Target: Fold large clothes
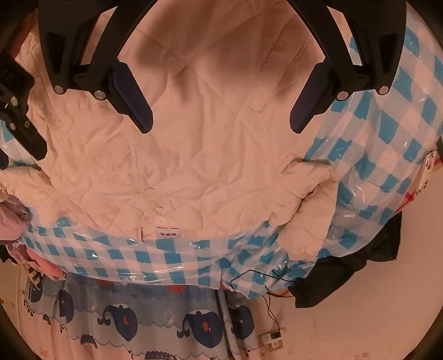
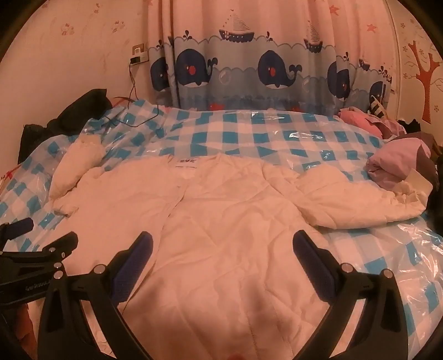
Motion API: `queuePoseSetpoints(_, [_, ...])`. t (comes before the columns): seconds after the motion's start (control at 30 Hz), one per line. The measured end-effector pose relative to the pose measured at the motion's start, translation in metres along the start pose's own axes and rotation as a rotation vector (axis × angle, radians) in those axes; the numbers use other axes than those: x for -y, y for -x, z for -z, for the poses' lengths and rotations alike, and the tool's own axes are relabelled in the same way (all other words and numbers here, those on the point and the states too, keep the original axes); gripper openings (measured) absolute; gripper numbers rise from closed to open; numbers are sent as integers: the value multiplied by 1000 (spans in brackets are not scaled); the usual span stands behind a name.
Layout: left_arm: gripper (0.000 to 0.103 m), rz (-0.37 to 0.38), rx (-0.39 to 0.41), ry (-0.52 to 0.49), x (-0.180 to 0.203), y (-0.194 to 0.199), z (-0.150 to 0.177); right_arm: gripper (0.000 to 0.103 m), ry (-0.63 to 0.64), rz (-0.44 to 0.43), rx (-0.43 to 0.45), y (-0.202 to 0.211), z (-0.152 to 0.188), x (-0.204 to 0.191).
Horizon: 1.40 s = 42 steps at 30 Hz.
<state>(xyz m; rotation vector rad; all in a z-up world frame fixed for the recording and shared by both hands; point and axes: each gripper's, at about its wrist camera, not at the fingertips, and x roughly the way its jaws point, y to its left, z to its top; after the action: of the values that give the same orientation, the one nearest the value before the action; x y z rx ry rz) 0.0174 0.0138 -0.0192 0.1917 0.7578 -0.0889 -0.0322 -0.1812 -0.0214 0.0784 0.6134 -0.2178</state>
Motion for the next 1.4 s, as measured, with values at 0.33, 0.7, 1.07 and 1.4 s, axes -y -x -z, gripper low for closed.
queuePoseSetpoints(0.33, [95,-7,11,-4,4,5,1,98,-5,-14,2,23,-3,13])
queuePoseSetpoints(0.7, [95,-9,14,-5,3,5,2,98,0,-21,0,22,-2,9])
queuePoseSetpoints(1.07, [95,-8,13,-5,2,5,2,98,1,-26,0,23,-1,6])
queuePoseSetpoints(1.4, [95,-7,12,-4,1,5,2,98,0,-24,-1,23,-1,6])
